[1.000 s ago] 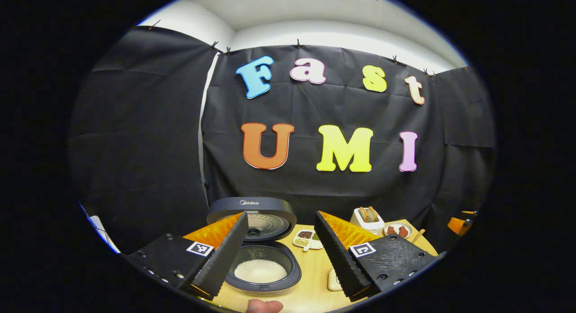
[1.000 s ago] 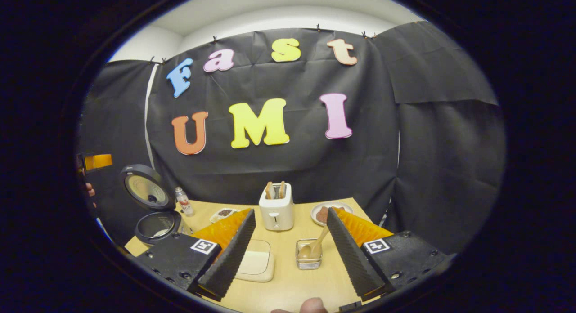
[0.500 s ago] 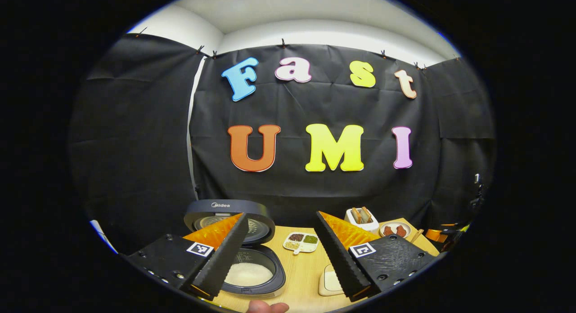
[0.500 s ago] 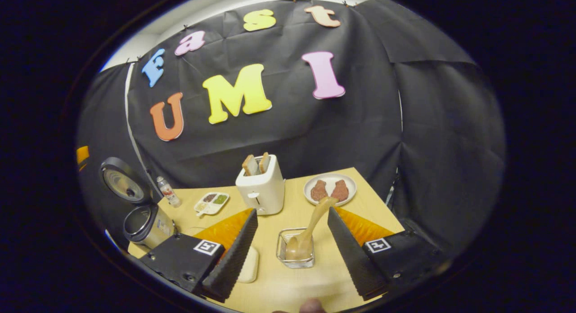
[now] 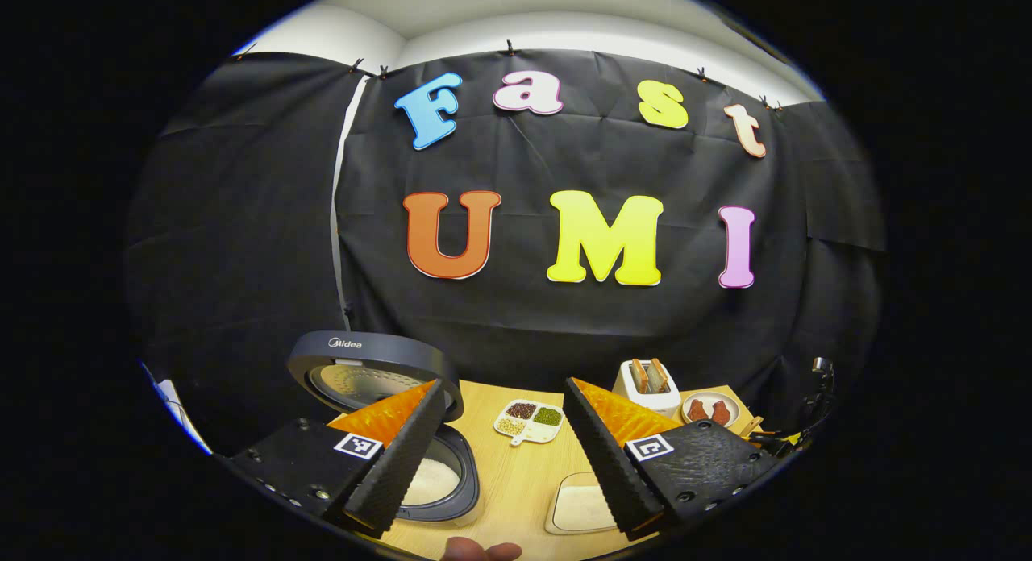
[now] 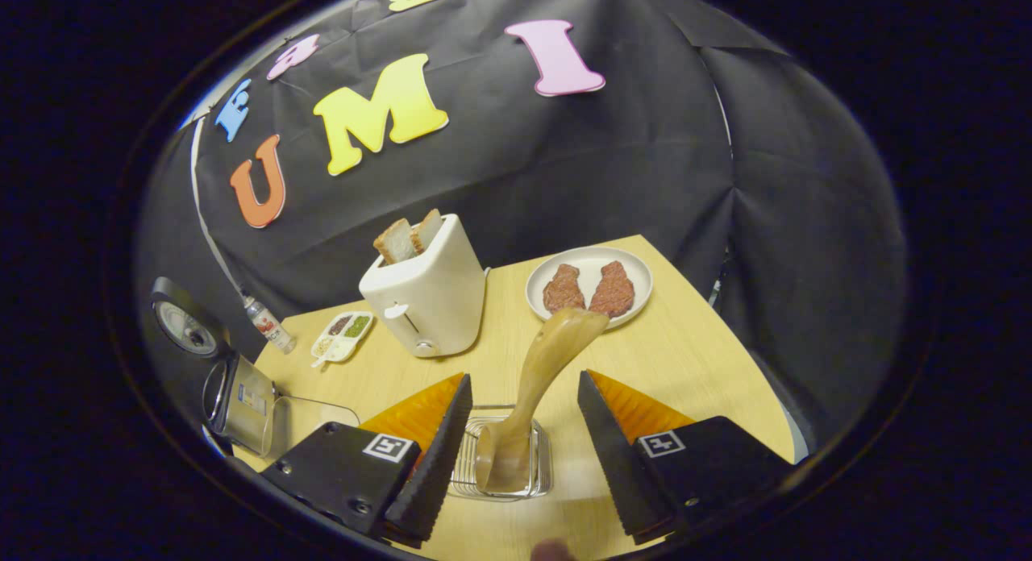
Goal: Close the left gripper, press the button to open the rice cooker; take a wooden spoon from the chopstick holder with the right hand, scoop a spoonful of rice and pour it into the rice cooker, then put the wooden spoon back into the chopstick holder.
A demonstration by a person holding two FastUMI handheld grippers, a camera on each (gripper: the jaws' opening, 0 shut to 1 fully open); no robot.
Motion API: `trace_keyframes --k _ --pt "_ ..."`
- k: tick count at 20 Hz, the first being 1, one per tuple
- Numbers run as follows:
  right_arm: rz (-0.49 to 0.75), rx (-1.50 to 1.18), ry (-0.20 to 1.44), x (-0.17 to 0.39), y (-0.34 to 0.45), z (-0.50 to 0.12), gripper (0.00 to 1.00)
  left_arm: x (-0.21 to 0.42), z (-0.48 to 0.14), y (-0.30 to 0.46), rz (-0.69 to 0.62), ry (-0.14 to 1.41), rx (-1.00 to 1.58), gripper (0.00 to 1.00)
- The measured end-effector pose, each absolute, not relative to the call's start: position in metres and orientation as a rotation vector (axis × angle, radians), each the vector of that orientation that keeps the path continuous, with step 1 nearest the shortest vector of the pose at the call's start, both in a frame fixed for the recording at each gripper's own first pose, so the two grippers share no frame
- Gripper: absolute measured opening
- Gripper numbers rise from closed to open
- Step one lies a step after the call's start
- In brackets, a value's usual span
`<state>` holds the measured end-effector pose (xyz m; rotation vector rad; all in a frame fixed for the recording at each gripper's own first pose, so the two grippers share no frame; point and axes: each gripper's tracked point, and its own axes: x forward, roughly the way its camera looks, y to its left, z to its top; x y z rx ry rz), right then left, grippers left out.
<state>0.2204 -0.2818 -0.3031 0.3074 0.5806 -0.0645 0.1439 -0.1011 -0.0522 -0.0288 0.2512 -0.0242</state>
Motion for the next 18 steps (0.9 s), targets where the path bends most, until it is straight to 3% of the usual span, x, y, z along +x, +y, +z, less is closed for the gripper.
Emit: trace_keyframes --k 1,2,6,7,8,9,10,12,18 --pt "-0.052 0.311 0.589 0.225 -0.280 -0.308 0.75 0.144 -0.054 -0.103 -0.023 0.254 -0.021 0.94" --pt "-0.040 0.318 0.594 0.230 -0.278 -0.310 0.81 0.145 -0.054 -0.104 -0.020 0.256 -0.014 0.95" --pt "-0.008 0.326 0.606 0.239 -0.272 -0.317 0.63 0.150 -0.058 -0.101 -0.005 0.263 -0.013 0.94" --pt "-0.013 0.327 0.610 0.240 -0.273 -0.316 0.44 0.149 -0.057 -0.100 -0.002 0.262 -0.016 0.94" --pt "-0.013 0.338 0.613 0.237 -0.274 -0.315 0.49 0.149 -0.056 -0.100 0.001 0.262 -0.020 0.95" --pt "-0.016 0.355 0.612 0.235 -0.273 -0.313 0.42 0.148 -0.056 -0.100 0.003 0.260 -0.022 0.95" --pt "-0.020 0.369 0.613 0.232 -0.273 -0.312 0.29 0.146 -0.055 -0.099 0.003 0.258 -0.023 0.95" --pt "-0.017 0.390 0.618 0.225 -0.270 -0.310 0.22 0.144 -0.052 -0.097 0.000 0.248 -0.024 0.95" --pt "-0.062 0.407 0.598 0.206 -0.266 -0.289 0.18 0.130 -0.043 -0.085 -0.018 0.215 -0.030 0.95"
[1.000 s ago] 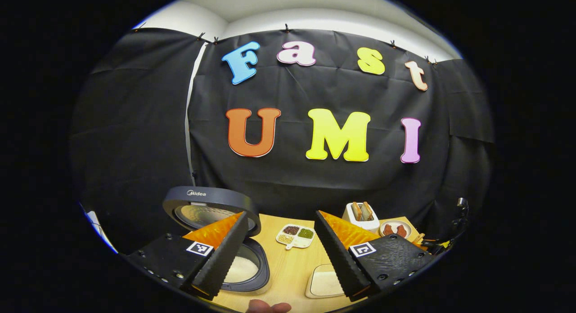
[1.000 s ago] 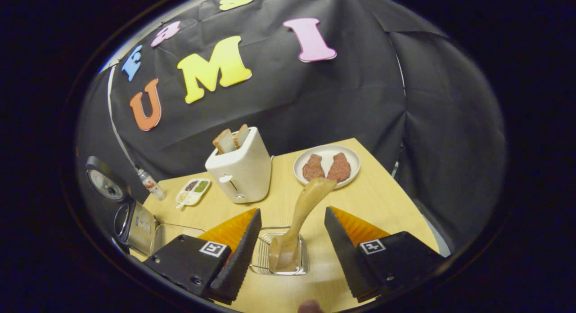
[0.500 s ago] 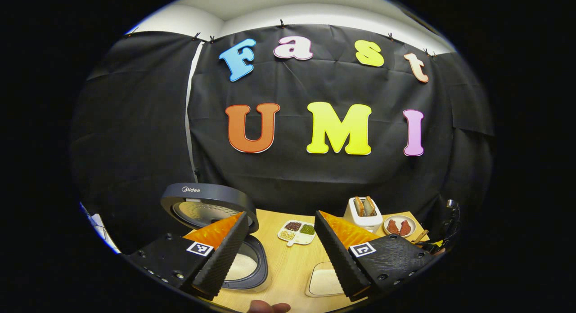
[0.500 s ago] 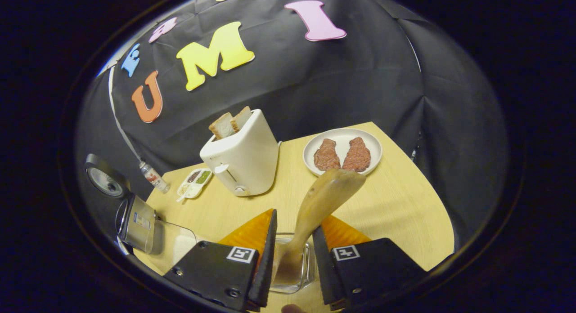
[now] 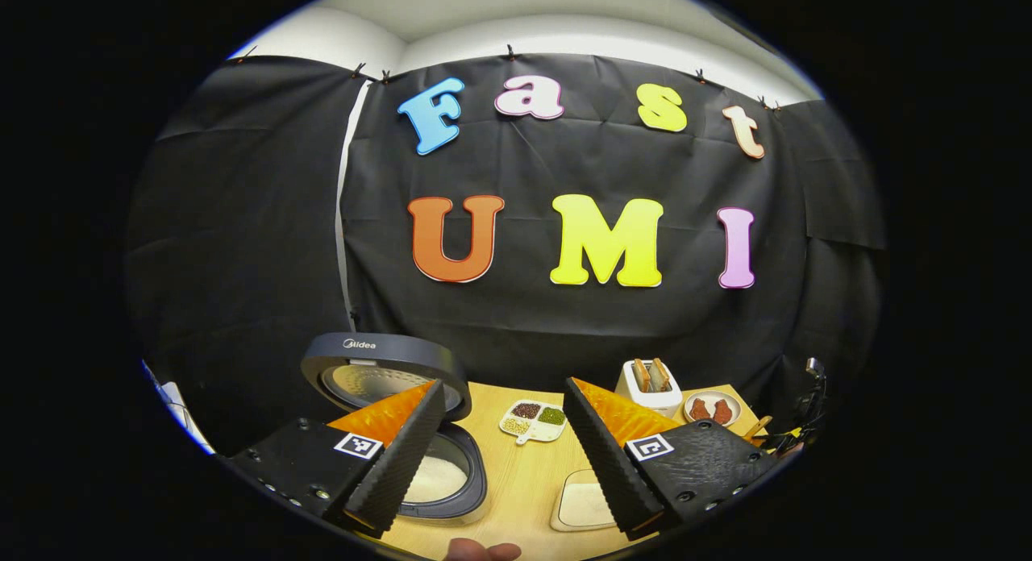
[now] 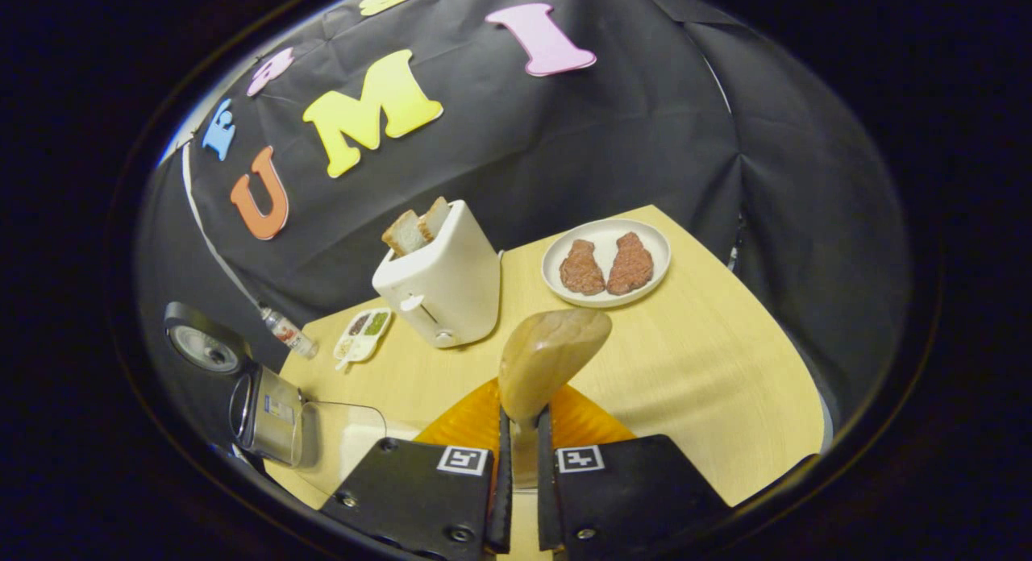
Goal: Close the left gripper, press the button to open the rice cooker; take a wooden spoon from the chopstick holder with the right hand, scoop a spoonful of rice and pour it into the rice cooker, then put the wooden spoon back into the chopstick holder.
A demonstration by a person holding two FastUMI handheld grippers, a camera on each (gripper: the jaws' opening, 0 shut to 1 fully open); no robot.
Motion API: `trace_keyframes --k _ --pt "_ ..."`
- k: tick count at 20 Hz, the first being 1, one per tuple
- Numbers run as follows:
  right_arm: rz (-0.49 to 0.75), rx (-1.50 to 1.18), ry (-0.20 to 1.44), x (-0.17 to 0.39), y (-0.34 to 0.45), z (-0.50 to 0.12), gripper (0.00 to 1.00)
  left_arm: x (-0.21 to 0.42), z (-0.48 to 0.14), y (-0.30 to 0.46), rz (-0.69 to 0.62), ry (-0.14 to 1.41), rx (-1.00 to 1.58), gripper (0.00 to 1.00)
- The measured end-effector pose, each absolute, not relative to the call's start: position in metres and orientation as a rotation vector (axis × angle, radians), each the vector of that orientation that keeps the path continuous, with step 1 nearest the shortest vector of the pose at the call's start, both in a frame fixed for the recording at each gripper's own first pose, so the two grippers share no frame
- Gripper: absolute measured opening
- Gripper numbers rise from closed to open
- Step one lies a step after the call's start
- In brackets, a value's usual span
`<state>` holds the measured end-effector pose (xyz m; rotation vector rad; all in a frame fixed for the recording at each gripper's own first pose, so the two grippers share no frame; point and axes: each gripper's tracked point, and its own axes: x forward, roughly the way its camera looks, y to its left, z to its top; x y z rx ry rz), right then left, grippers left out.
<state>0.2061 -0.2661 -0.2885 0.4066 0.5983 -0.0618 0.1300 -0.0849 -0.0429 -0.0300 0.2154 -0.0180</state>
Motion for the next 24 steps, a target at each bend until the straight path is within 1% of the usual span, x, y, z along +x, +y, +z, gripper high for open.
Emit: trace_keyframes --k 4,8,11,14,17,19,24 --pt "-0.111 0.363 0.550 0.200 -0.263 -0.256 0.16 0.118 -0.042 -0.067 -0.030 0.203 -0.024 0.95" --pt "-0.134 0.295 0.476 0.196 -0.245 -0.206 0.16 0.104 -0.038 -0.046 -0.045 0.178 0.008 0.94" --pt "-0.098 0.257 0.423 0.191 -0.205 -0.164 0.16 0.096 -0.037 -0.030 -0.051 0.151 0.055 0.95" --pt "-0.043 0.244 0.392 0.187 -0.152 -0.141 0.16 0.087 -0.038 -0.018 -0.074 0.139 0.070 0.95" --pt "0.014 0.243 0.401 0.184 -0.098 -0.143 0.16 0.081 -0.036 0.003 -0.074 0.131 0.060 0.95" --pt "0.031 0.237 0.415 0.182 -0.071 -0.157 0.16 0.078 -0.036 0.016 -0.069 0.135 0.050 0.95" --pt "-0.041 0.138 0.439 0.190 -0.046 -0.223 0.16 0.073 -0.040 0.042 -0.068 0.165 0.024 0.95"
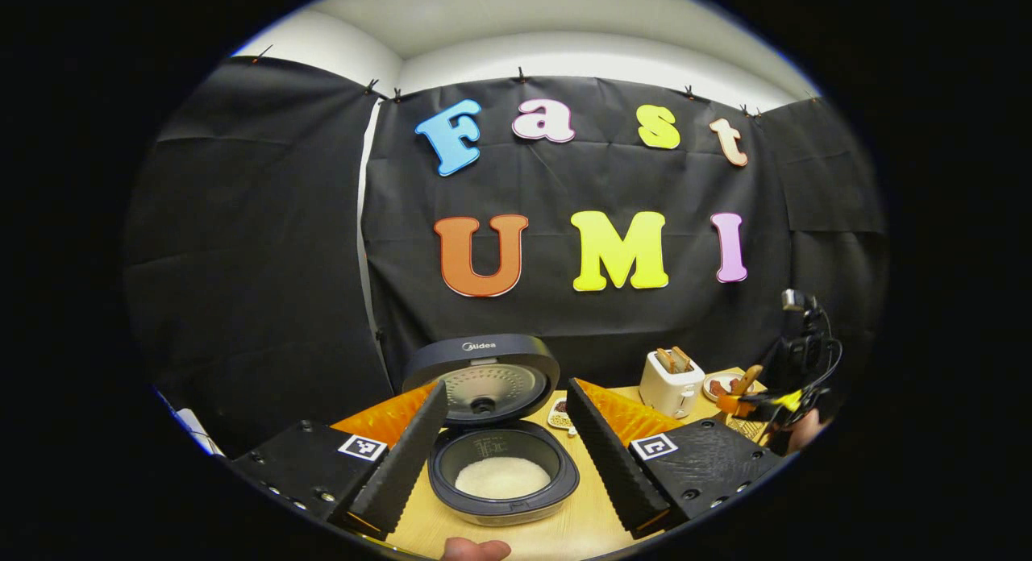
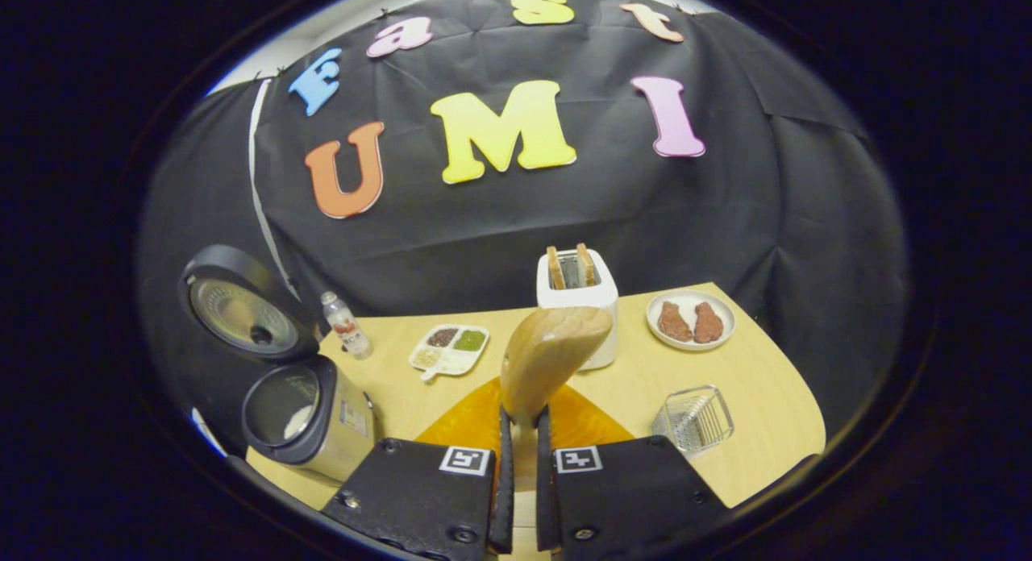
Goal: Close the left gripper, press the button to open the rice cooker; take a wooden spoon from the chopstick holder with the right hand, scoop a spoonful of rice and pour it into the rice cooker, then put the wooden spoon back into the chopstick holder.
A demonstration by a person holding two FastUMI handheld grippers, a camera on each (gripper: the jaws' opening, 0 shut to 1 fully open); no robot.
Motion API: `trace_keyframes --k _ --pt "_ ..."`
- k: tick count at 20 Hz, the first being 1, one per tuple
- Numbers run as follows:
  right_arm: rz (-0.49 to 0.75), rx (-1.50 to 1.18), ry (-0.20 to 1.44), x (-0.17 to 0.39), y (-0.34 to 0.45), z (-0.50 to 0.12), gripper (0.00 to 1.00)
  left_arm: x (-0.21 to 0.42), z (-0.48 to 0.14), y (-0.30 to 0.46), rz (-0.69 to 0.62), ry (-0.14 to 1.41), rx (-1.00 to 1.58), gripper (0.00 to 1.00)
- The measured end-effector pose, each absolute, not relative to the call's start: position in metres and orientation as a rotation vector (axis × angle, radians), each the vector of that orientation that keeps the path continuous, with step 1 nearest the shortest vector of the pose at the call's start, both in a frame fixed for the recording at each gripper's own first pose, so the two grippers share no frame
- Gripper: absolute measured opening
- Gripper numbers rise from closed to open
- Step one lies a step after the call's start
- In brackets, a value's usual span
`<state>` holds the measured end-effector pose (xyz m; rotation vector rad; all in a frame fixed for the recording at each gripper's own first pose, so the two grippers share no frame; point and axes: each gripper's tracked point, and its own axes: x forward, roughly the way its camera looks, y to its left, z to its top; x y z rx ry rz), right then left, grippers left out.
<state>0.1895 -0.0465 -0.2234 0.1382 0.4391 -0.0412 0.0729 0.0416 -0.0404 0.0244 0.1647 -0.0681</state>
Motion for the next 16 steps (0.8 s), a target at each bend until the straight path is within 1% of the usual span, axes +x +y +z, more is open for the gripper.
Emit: trace_keyframes --k 4,9,13,16 --pt "-0.126 0.041 0.439 0.200 -0.051 -0.269 0.16 0.071 -0.048 0.054 -0.081 0.196 0.022 0.95" --pt "-0.207 -0.124 0.383 0.208 -0.061 -0.291 0.16 0.069 -0.059 0.067 -0.085 0.247 0.041 0.95" --pt "-0.186 -0.119 0.372 0.218 -0.044 -0.303 0.16 0.068 -0.066 0.075 -0.076 0.270 0.040 0.95" --pt "-0.109 -0.037 0.395 0.224 -0.014 -0.312 0.16 0.063 -0.070 0.081 -0.062 0.287 0.044 0.94"
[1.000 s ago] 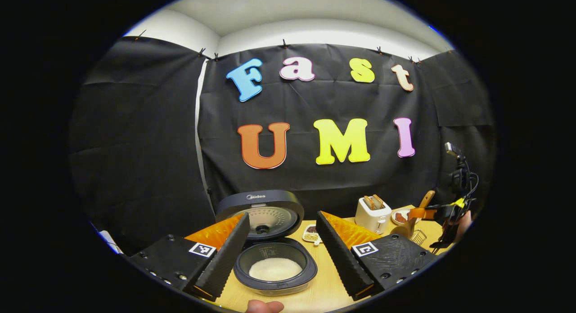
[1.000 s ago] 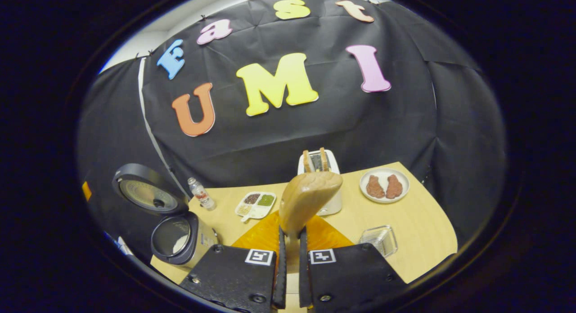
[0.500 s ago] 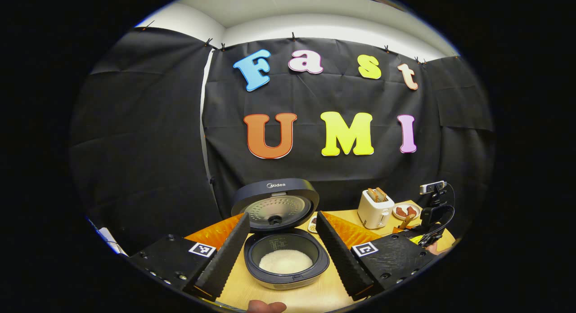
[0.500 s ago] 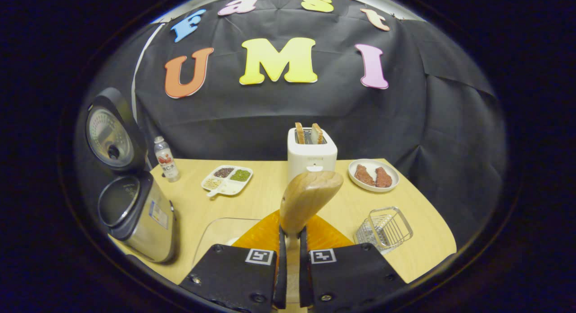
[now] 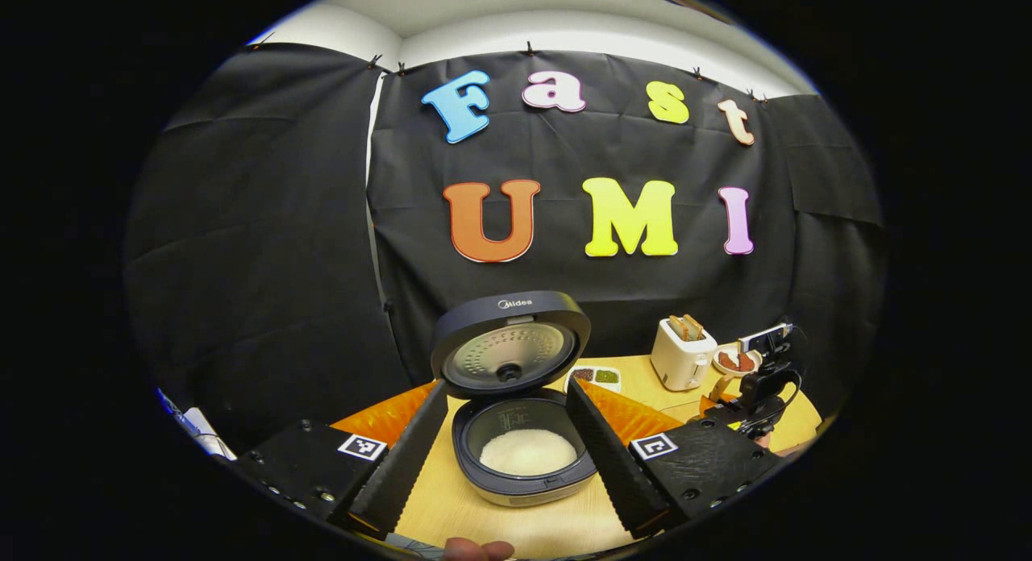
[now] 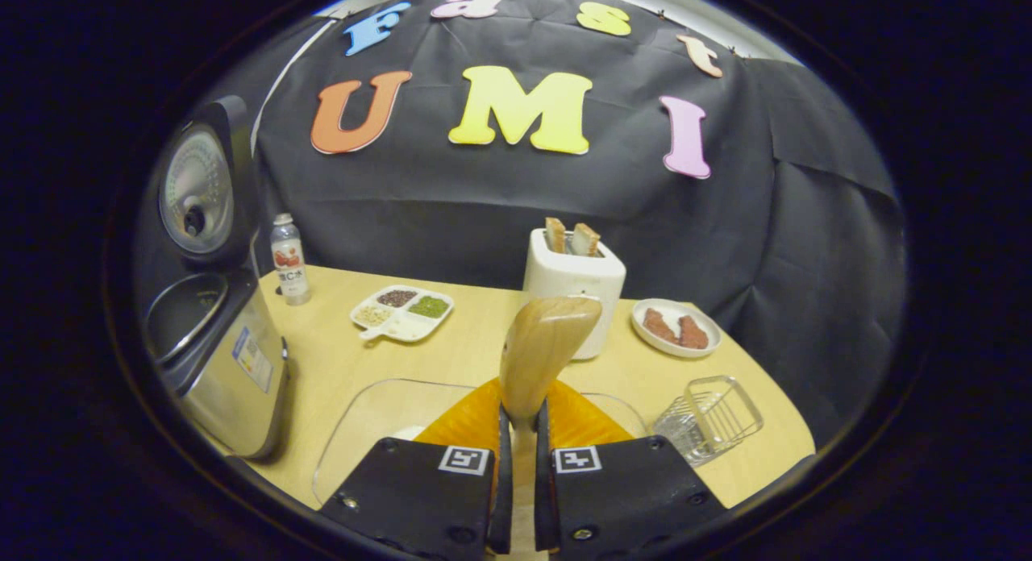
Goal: Close the left gripper, press the button to open the rice cooker; take a wooden spoon from the chopstick holder with the right hand, scoop a spoonful of rice and pour it into the rice cooker, then put the wooden spoon back into the chopstick holder.
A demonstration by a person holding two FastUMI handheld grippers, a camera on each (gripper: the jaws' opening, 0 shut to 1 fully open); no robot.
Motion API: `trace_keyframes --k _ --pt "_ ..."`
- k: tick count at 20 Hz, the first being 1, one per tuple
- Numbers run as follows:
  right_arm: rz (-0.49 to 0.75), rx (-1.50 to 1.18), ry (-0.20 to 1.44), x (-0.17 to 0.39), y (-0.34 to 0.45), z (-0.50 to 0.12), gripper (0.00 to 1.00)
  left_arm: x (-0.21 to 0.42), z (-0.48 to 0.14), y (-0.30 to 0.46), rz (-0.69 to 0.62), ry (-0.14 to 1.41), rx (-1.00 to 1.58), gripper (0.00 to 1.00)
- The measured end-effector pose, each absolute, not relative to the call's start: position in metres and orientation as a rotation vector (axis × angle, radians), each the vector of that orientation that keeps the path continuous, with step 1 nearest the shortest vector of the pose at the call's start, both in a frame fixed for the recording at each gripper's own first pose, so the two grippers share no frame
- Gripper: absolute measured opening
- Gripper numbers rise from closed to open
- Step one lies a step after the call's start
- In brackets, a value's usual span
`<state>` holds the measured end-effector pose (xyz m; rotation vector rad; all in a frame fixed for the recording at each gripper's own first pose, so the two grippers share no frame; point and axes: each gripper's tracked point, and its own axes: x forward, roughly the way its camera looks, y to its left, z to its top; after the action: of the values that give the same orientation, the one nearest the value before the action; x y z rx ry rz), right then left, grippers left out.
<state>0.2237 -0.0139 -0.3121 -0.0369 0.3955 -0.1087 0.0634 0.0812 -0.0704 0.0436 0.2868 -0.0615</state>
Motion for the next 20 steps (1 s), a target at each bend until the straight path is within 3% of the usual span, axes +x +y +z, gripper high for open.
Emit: trace_keyframes --k 9,20 --pt "0.107 0.331 0.523 0.217 0.039 -0.315 0.16 0.055 -0.070 0.083 -0.036 0.295 0.024 0.95" --pt "0.067 0.766 0.594 0.203 -0.017 -0.317 0.16 0.042 -0.062 0.062 -0.014 0.289 -0.001 0.95"
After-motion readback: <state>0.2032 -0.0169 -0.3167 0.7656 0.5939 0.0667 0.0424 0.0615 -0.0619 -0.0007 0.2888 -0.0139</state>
